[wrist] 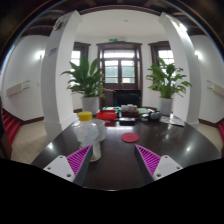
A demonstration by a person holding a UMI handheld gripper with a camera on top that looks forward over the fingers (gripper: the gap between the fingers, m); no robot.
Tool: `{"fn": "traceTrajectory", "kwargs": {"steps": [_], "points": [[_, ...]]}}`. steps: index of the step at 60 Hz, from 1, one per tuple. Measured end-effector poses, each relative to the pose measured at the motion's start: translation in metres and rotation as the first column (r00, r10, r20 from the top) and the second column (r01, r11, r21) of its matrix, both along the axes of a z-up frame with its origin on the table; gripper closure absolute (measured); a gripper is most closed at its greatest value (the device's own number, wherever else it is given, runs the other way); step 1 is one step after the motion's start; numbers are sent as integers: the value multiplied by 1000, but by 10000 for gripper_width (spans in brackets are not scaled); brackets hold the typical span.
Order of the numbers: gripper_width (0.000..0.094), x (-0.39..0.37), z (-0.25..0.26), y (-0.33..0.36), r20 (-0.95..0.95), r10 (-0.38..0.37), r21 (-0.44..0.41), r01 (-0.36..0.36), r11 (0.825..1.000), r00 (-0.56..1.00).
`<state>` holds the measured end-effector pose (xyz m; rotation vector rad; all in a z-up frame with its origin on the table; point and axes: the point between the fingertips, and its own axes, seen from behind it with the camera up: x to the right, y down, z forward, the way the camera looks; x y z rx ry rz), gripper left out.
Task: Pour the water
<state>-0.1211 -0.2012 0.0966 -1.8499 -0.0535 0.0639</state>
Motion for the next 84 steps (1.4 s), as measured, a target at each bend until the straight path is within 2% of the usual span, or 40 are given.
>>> {"fn": "traceTrajectory", "kwargs": {"steps": [7, 13, 34, 39, 43, 48, 56, 65, 74, 84], "points": [[76, -32, -6, 6, 7, 91, 6, -91, 996, 996], [87, -40, -2, 22, 37, 110, 56, -111, 992, 993], [108, -100, -28, 99, 37, 82, 53, -84, 995, 996], [164, -104, -33, 105, 44, 90, 45, -92, 995, 995], [358, -107, -29, 107, 36, 100, 59, -102, 993, 994], [427, -107, -30, 108, 54, 112, 59, -115, 992, 992], [527, -102, -29, 111, 59, 93, 61, -96, 993, 994], [526, -101, -29, 115, 54, 92, 60, -95, 994, 994], [528, -99, -29, 108, 131, 123, 38, -129, 991, 984], [529, -47, -6, 126, 441, 101, 60, -141, 988, 892]]}}
